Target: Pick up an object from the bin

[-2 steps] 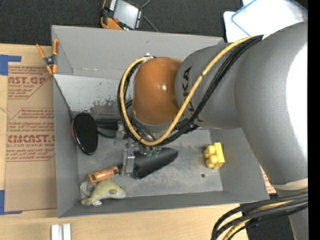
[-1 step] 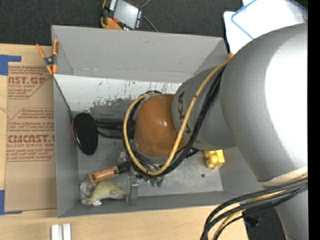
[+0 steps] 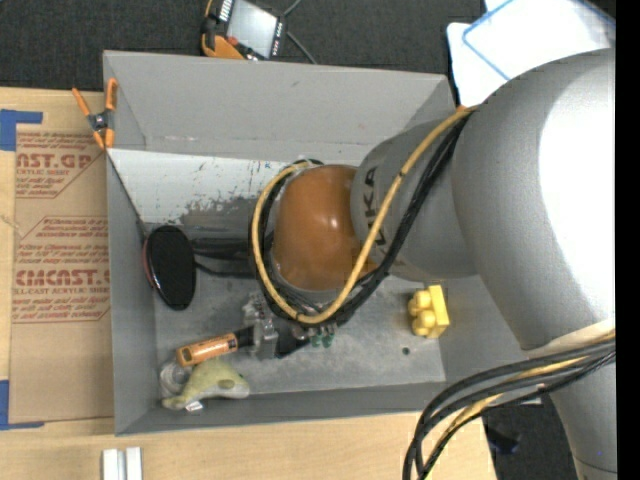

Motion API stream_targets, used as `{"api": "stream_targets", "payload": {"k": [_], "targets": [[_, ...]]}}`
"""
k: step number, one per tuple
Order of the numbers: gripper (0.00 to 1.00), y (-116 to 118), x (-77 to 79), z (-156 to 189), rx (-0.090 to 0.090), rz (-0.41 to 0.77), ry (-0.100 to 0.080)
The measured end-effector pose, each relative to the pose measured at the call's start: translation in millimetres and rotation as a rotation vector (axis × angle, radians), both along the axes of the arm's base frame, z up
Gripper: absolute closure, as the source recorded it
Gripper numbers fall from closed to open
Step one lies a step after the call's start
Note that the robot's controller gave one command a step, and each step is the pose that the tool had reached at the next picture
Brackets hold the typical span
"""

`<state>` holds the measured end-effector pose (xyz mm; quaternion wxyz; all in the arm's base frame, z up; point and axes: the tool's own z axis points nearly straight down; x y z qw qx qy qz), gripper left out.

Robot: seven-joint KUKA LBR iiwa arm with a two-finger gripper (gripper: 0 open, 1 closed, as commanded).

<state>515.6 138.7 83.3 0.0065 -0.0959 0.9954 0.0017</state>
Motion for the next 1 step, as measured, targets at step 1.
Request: {"api": "stream_targets", "payload": {"k": [1], "targets": [[1.00,0.1,-0.1,0.1,0.000,0.000,0.000]]}}
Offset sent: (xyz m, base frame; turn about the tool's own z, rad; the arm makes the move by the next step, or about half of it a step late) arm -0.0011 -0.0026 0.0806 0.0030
